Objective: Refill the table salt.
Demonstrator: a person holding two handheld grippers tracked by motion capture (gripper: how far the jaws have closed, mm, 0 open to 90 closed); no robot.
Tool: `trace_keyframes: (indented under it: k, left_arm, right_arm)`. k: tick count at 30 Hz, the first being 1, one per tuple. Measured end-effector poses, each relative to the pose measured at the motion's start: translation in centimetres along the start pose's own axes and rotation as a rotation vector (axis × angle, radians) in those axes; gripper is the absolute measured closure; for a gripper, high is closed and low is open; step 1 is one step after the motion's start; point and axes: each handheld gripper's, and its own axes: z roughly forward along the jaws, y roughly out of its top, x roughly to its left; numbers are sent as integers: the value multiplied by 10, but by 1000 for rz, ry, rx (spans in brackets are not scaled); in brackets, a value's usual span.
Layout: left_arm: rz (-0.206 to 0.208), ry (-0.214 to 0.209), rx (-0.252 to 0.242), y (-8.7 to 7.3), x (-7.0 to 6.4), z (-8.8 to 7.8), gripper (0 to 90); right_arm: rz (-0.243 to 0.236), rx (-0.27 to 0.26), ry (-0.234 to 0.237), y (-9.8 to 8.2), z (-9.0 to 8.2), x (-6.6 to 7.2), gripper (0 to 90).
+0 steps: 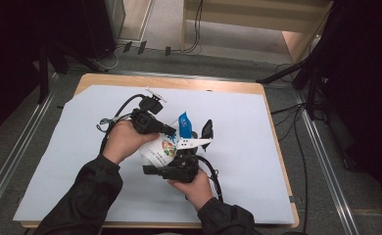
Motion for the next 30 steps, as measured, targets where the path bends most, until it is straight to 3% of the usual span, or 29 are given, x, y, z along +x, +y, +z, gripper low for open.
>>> trace_keyframes:
  k: [7, 19, 30]
  left_arm:
    - [-2, -21, -8, -1, 0, 1, 900]
    - [-24, -75, -19, -1, 1, 1, 784]
    - [-22, -52, -29, -1, -2, 0, 812]
  right_arm:
    - [-2, 0, 0, 0, -1, 1, 676]
    - [3, -22, 19, 2, -4, 1, 676]
    - [11, -27, 13, 4, -6, 1, 675]
